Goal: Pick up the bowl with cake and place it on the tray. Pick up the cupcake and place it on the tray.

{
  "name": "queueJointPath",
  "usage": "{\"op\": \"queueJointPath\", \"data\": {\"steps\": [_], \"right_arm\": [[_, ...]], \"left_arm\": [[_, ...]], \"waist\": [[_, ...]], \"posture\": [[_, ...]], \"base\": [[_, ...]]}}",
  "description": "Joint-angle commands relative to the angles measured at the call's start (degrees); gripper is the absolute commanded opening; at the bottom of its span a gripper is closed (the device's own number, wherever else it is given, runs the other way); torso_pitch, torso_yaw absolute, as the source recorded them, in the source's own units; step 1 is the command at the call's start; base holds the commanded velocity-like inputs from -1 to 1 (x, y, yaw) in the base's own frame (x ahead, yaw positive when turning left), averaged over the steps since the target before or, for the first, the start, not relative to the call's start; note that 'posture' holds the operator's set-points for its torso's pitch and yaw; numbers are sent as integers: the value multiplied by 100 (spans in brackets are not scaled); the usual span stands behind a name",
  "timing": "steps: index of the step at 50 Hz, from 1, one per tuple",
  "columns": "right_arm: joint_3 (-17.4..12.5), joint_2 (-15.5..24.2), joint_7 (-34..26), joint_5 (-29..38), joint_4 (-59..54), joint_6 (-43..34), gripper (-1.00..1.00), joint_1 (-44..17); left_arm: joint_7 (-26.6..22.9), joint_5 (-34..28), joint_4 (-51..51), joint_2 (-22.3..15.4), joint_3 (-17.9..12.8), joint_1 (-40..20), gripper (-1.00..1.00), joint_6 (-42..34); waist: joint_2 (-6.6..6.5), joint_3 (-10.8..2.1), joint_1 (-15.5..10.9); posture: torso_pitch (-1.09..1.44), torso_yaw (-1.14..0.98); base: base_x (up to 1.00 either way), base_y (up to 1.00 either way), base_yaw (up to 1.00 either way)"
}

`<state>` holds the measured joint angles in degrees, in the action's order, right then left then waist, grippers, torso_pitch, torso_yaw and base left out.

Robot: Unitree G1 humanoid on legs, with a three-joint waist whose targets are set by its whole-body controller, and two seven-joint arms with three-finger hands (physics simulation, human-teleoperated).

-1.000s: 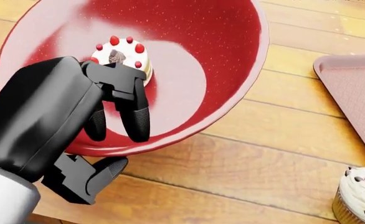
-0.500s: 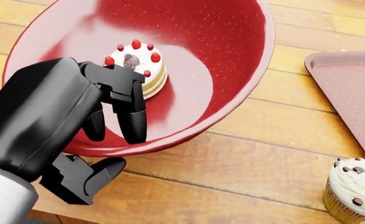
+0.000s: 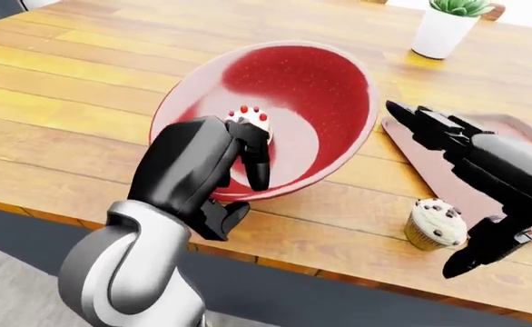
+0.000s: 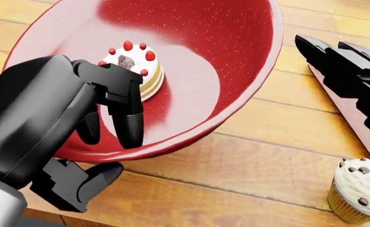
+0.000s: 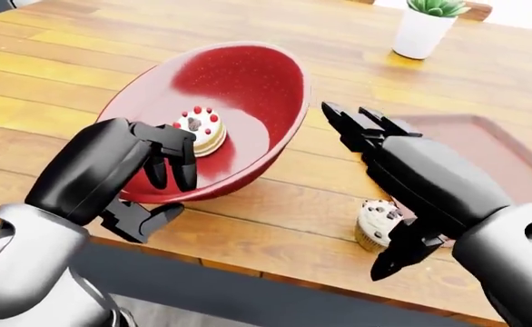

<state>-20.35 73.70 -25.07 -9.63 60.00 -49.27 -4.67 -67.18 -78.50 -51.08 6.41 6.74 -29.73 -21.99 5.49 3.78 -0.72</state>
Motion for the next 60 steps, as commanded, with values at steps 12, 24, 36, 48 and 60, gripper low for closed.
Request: {"op": "queueJointPath", "data": {"steps": [12, 24, 36, 48, 60], "right_arm": [[359, -5686, -5942, 7037, 0, 3086, 100, -1663], [225, -5429, -5153, 6798, -441, 3198, 100, -1082], [393, -5621, -4846, 6995, -740, 3467, 100, -888], [239, -5672, -4501, 6924, -1063, 3772, 12, -615], [351, -5913, -4088, 7000, -1293, 4102, -58, -273]], "left_arm": [[165, 141, -186, -132, -39, -157, -100, -47], [118, 130, -225, -176, -54, -173, -100, -104], [286, 320, -176, -266, -111, -51, -100, -71], [91, 220, -267, -277, -131, -201, -100, -165], [166, 241, -284, -221, -90, -70, -100, -97]], "waist": [[-299, -193, 23], [-339, -252, 96], [-331, -251, 107], [-297, -232, 107], [-231, -259, 65]], "posture": [[0, 0], [0, 0], [0, 0], [0, 0], [0, 0]], "base": [[0, 0, 0], [0, 0, 0], [0, 0, 0], [0, 0, 0], [0, 0, 0]]}}
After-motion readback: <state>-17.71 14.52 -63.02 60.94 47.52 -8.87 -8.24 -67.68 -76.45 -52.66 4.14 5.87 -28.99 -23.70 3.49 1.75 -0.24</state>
